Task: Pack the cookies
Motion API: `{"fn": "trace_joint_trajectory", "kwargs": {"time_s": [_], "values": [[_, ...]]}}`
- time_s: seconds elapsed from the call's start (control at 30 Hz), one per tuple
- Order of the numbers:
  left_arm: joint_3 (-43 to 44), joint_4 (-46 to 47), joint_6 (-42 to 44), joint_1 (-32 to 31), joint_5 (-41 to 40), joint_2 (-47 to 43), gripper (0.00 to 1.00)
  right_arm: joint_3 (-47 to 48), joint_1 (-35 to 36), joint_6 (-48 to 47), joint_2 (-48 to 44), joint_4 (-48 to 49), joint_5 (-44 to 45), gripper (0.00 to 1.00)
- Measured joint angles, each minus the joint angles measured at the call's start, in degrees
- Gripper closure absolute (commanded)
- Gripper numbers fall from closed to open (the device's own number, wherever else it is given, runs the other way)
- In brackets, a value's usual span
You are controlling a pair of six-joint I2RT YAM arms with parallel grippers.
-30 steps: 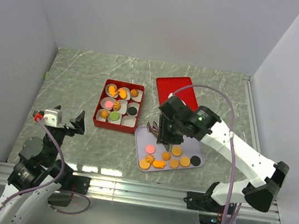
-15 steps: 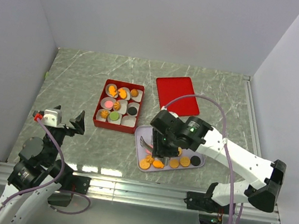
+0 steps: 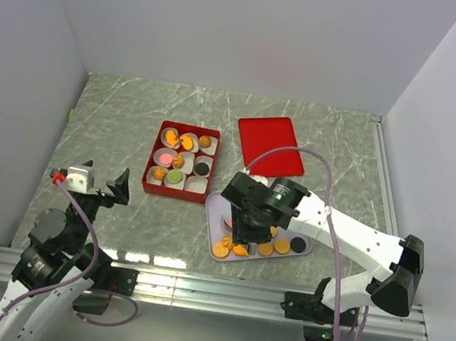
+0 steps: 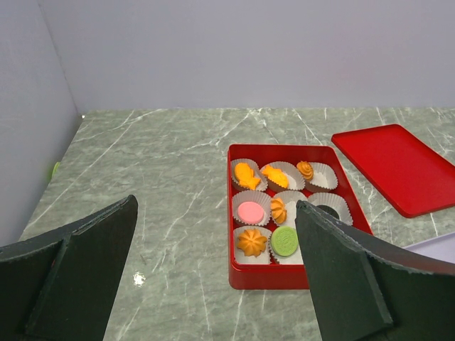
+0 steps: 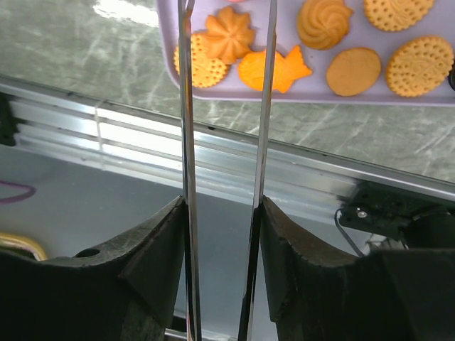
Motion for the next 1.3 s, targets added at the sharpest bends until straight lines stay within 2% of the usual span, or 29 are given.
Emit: {"fn": "trace_joint_trajectory", "kwargs": {"time_s": [0.63,0.93,1.3], "values": [[0.0,0.0,0.0,0.0,0.0,0.0,0.0,0.0,1.0,-0.3,3.0,-0.1,-0.8,0.5],[0.0,0.0,0.0,0.0,0.0,0.0,0.01,0.0,1.1,-0.6,3.4,-0.2,-1.3,0.58],[0.0,0.0,0.0,0.0,0.0,0.0,0.01,4.2,1.1,-1.4,6.5,-2.6,0.0,0.59]]}}
